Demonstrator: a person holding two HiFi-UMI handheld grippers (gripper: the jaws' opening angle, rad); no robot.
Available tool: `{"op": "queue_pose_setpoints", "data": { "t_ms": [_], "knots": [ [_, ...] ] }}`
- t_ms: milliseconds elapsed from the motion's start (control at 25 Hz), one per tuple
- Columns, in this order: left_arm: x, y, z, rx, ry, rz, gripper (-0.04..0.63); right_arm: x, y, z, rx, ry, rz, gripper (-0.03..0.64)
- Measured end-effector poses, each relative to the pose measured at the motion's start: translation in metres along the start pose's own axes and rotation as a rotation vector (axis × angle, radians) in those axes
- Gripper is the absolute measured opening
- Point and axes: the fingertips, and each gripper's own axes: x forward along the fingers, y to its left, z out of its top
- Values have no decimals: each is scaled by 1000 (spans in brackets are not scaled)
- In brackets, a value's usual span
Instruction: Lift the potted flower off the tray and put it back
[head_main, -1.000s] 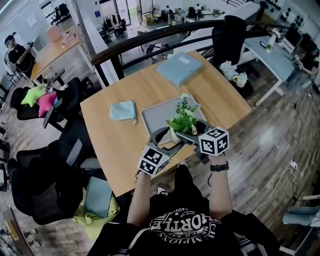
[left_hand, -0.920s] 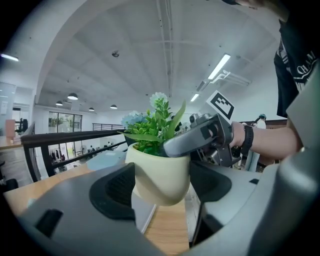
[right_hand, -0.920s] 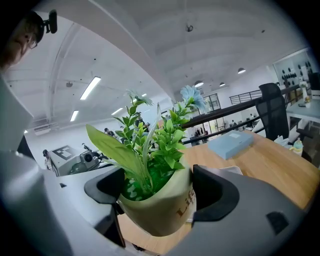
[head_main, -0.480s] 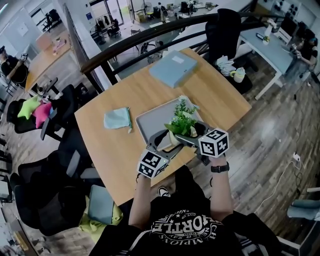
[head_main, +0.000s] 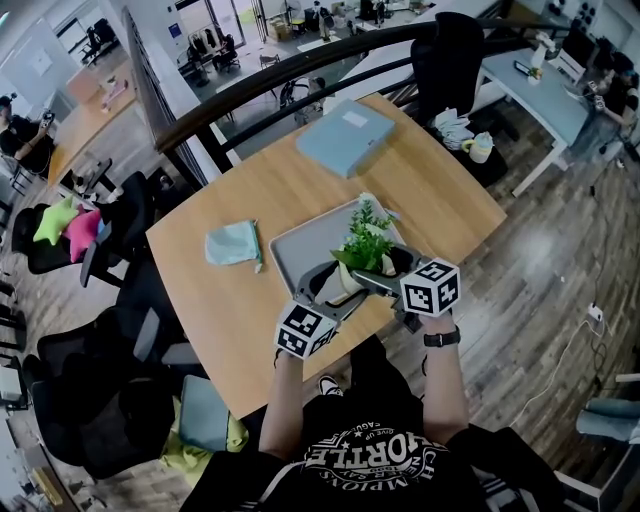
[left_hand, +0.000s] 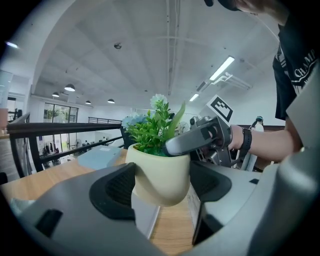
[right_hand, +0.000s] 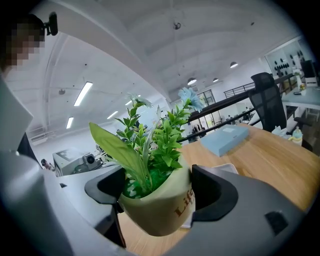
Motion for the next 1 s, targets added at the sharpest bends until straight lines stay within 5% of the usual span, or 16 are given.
{"op": "queue_pose_setpoints", "data": {
  "t_ms": [1000],
  "knots": [
    [53,47,-8,-13,13,-10,359,32,-66,10,60,15,32,420]
  ]
}}
